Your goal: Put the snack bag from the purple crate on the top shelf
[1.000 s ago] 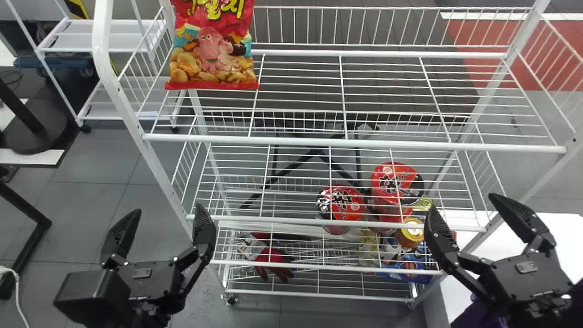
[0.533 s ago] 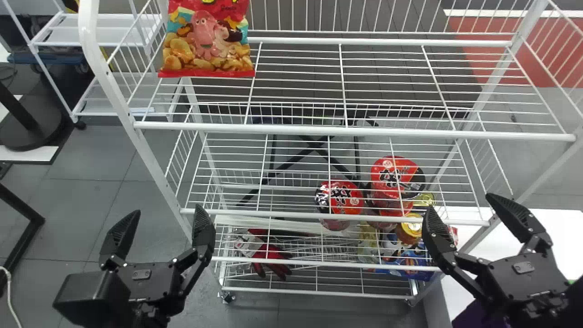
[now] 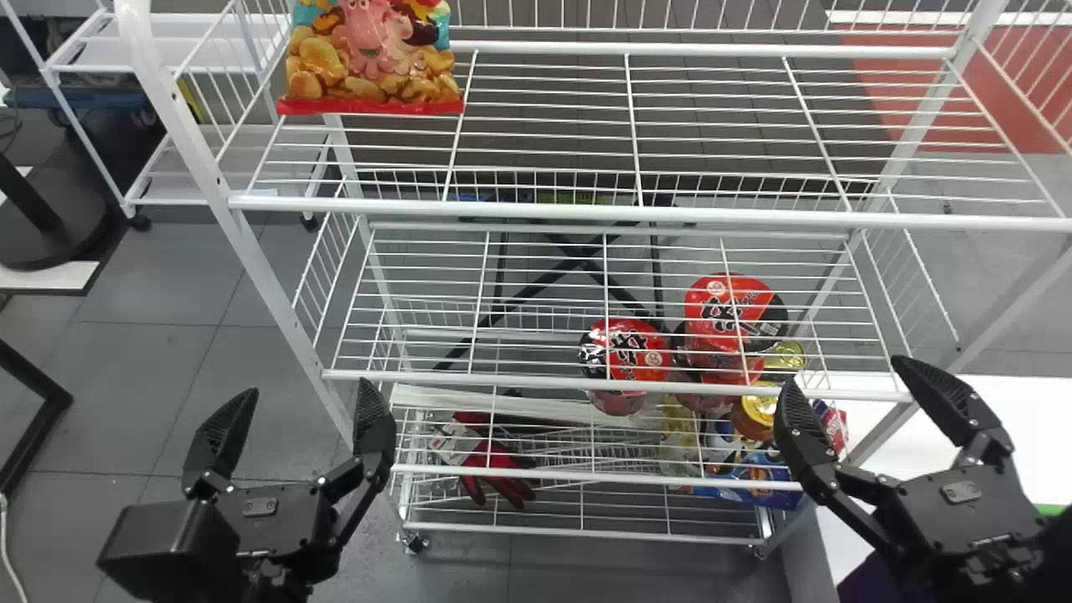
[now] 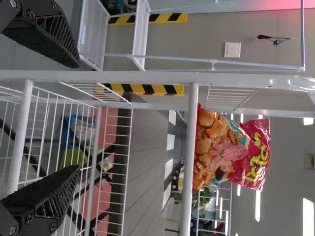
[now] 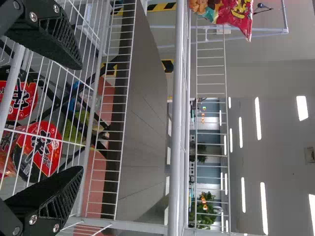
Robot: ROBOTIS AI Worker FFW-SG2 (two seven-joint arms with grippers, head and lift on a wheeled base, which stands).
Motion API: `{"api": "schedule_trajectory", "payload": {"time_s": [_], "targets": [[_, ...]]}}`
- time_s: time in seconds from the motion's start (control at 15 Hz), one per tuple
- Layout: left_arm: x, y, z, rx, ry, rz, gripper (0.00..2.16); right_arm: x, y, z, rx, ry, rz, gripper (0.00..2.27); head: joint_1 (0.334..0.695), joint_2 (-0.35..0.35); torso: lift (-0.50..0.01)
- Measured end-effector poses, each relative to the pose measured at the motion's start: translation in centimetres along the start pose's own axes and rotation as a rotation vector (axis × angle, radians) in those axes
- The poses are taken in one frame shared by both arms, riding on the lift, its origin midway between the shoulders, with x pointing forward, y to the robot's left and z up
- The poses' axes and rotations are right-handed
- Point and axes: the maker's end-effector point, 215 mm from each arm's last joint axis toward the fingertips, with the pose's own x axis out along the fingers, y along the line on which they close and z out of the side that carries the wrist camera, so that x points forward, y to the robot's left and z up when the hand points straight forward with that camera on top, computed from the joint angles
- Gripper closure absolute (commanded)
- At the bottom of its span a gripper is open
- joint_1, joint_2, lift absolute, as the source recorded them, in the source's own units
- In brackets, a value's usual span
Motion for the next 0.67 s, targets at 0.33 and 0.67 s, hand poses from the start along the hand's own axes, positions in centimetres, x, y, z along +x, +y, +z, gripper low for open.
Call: {"api": "schedule_trajectory", "payload": {"time_s": [0.33,0.67], "targets": [[-0.6,-0.1,0.4,-0.008,-0.007,-0.005,0.08,-0.2,0.2,0.2,0.0,-0.005,0.003,0.08,0.695,0.017,-0.263],[-2.3,0.0,2.4,-0.024,-0.065,-0.006,0.08,-0.5,0.6,0.3,0.001,-0.009,0.007,0.08,0.695,0.023,-0.283]]}}
